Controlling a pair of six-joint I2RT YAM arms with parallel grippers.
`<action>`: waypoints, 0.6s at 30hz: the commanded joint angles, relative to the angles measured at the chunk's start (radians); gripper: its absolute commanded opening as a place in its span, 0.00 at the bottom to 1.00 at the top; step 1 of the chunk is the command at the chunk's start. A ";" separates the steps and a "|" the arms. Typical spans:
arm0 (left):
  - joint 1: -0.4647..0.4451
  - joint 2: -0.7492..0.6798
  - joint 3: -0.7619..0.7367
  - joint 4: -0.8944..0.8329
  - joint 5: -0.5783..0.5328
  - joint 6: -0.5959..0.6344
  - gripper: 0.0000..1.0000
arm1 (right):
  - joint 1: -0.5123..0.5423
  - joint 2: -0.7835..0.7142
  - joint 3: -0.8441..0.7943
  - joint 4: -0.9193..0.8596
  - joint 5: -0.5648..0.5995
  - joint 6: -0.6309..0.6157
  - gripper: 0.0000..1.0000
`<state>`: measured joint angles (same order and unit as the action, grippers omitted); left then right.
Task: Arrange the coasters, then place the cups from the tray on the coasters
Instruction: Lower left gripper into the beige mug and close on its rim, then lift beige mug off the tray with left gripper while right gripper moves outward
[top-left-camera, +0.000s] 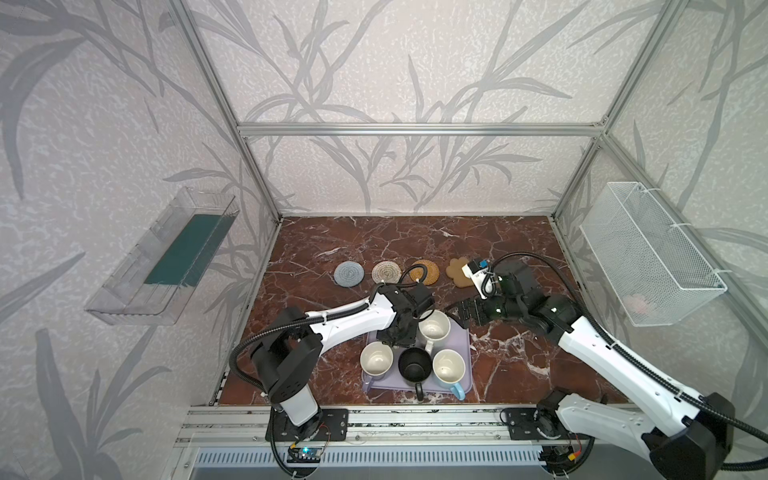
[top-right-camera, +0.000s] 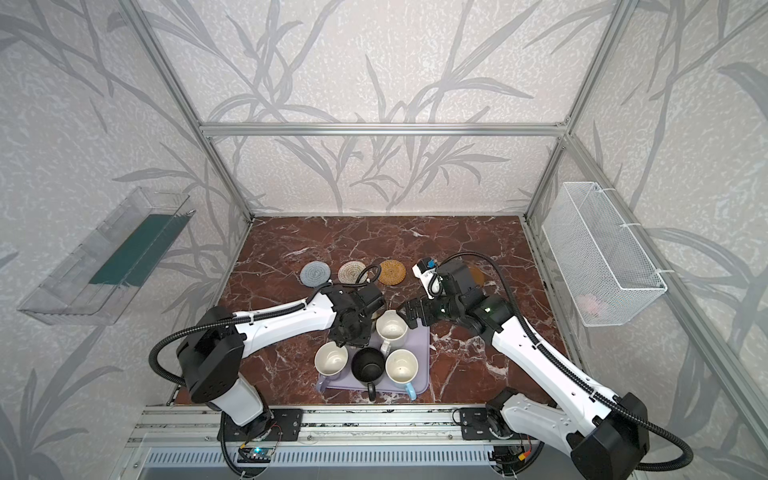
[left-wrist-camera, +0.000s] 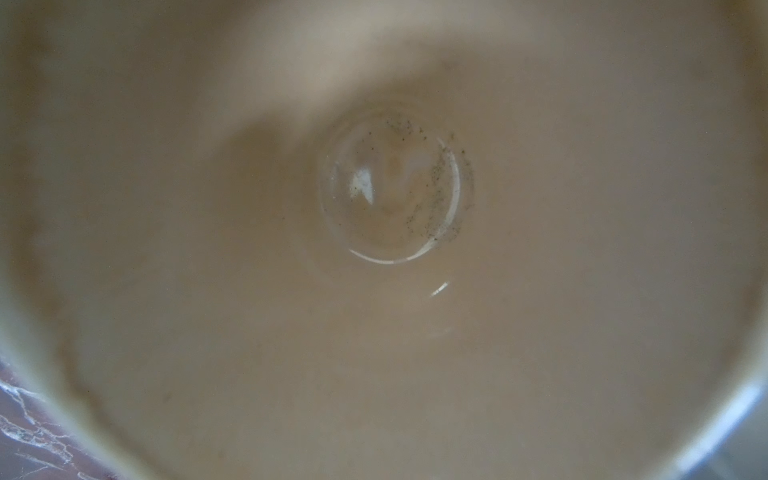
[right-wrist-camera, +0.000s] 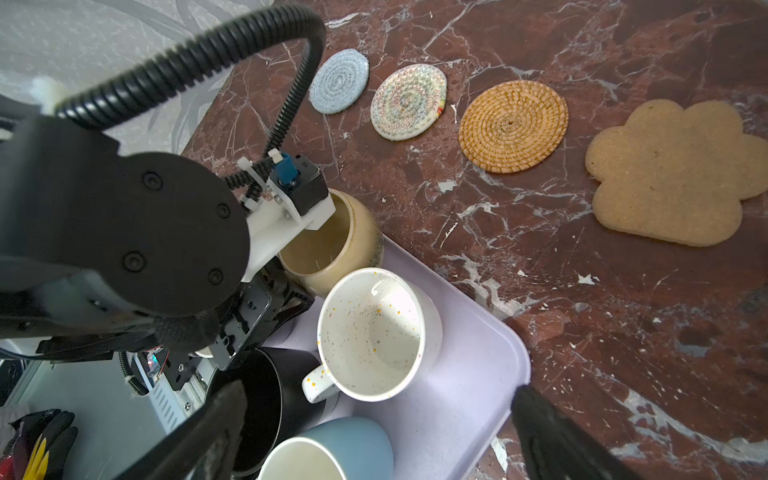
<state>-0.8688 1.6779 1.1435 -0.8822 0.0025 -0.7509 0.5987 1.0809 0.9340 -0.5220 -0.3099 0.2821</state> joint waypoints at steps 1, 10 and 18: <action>0.027 0.049 0.009 0.107 -0.069 0.013 0.28 | 0.008 -0.001 0.023 -0.015 0.015 -0.001 0.99; 0.032 0.028 0.011 0.100 -0.076 0.021 0.11 | 0.009 -0.004 0.025 -0.019 0.018 -0.003 0.99; 0.032 -0.046 0.043 0.055 -0.084 0.025 0.00 | 0.010 -0.012 0.032 -0.018 0.020 0.000 0.99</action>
<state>-0.8574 1.6855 1.1435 -0.8722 0.0051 -0.7273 0.6010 1.0805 0.9340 -0.5282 -0.2955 0.2817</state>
